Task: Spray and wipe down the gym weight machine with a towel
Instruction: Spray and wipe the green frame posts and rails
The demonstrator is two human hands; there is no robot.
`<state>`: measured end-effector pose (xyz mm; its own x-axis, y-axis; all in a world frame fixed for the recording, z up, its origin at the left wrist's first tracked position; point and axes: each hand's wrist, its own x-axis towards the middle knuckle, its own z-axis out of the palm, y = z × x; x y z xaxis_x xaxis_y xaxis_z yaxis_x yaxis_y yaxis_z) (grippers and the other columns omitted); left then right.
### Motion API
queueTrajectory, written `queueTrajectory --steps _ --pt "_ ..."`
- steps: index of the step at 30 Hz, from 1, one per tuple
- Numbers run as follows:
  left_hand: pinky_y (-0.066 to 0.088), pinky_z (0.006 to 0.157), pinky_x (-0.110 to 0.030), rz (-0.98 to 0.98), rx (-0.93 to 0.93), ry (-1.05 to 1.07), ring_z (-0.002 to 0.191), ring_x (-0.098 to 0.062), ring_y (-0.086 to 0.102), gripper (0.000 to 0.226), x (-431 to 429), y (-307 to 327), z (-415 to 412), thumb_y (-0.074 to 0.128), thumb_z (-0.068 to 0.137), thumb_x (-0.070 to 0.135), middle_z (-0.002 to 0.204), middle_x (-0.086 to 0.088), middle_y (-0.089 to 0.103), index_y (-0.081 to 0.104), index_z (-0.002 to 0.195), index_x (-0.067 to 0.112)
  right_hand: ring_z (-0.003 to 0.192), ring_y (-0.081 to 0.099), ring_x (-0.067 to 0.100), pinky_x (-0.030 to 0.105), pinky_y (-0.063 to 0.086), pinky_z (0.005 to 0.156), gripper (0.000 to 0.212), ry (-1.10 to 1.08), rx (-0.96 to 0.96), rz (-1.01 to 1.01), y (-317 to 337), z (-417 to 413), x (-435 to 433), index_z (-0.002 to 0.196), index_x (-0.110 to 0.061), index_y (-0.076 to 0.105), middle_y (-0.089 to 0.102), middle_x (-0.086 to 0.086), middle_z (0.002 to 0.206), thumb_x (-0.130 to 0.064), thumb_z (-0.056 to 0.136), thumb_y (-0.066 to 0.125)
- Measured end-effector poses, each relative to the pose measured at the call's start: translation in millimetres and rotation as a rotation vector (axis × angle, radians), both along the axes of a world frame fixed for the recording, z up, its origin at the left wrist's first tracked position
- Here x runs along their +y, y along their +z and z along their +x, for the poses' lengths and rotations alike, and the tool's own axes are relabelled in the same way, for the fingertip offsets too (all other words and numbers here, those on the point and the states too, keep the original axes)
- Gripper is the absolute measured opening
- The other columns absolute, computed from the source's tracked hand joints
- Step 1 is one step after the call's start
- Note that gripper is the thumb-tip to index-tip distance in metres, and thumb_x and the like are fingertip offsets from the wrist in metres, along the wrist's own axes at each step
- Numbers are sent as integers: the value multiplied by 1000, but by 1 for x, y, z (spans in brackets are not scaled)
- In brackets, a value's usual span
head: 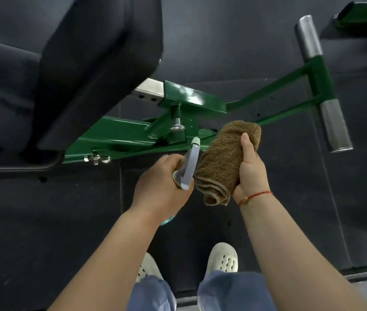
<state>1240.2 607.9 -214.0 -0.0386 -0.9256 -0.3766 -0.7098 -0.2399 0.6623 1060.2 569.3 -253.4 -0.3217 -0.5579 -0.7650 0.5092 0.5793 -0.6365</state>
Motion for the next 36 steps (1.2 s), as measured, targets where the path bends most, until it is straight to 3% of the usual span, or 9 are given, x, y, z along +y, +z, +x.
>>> queueTrajectory --steps 4,7,13,19,22,27,31,33,36 --pt "53 72 -42 -118 -4 4 86 -21 61 25 -14 -49 -11 74 86 30 101 9 60 61 106 24 101 71 37 61 58 83 45 24 -6 -77 -32 -11 -23 127 -25 55 69 13 120 -39 88 71" --pt "52 69 -42 -175 -25 -6 80 -21 58 24 -26 -78 -13 73 85 30 96 8 57 60 104 24 101 69 32 54 60 83 33 44 67 -125 -48 -11 -41 124 -25 50 65 10 117 -28 95 65" --pt "43 62 -32 -306 -85 -28 75 -20 56 20 -54 -120 -18 69 84 33 90 9 59 58 100 25 104 66 23 38 60 84 58 3 187 -277 -89 -8 -64 135 -18 41 59 5 120 -19 89 76" --pt "30 55 -20 -361 -117 -53 72 -11 50 20 -75 -140 -21 70 86 32 86 15 56 57 100 27 108 63 26 48 55 97 68 -84 244 -363 -105 -4 -90 127 -16 34 52 11 124 -16 81 84" --pt "32 56 -26 -327 -110 -28 73 -13 54 17 -82 -142 -22 67 88 35 84 14 58 57 99 29 110 61 28 49 55 97 67 -41 333 -390 -109 0 -95 117 -20 34 50 11 125 -18 77 87" --pt "37 58 -27 -243 -72 -24 74 -6 58 18 -84 -147 -20 65 90 36 89 14 61 56 105 31 115 54 25 45 50 104 67 54 510 -436 -111 8 -97 124 -16 36 42 10 130 -22 78 86" --pt "34 57 -24 -218 -19 -1 70 -3 54 15 -77 -147 -17 65 89 33 83 14 58 53 95 36 109 39 18 29 40 99 63 163 696 -487 -106 15 -95 133 -11 37 32 4 125 -11 84 76" --pt "34 57 -24 -230 3 21 70 -3 53 18 -74 -146 -16 67 87 31 81 14 57 51 93 37 111 42 16 23 41 99 55 207 853 -610 -103 18 -94 132 -8 49 41 4 124 -12 85 76" --pt "30 51 -19 -248 4 59 61 -3 53 26 -69 -142 -13 69 86 27 67 13 53 45 80 37 114 54 22 28 43 102 47 308 1126 -869 -102 20 -97 129 -7 64 61 4 121 -23 86 75"
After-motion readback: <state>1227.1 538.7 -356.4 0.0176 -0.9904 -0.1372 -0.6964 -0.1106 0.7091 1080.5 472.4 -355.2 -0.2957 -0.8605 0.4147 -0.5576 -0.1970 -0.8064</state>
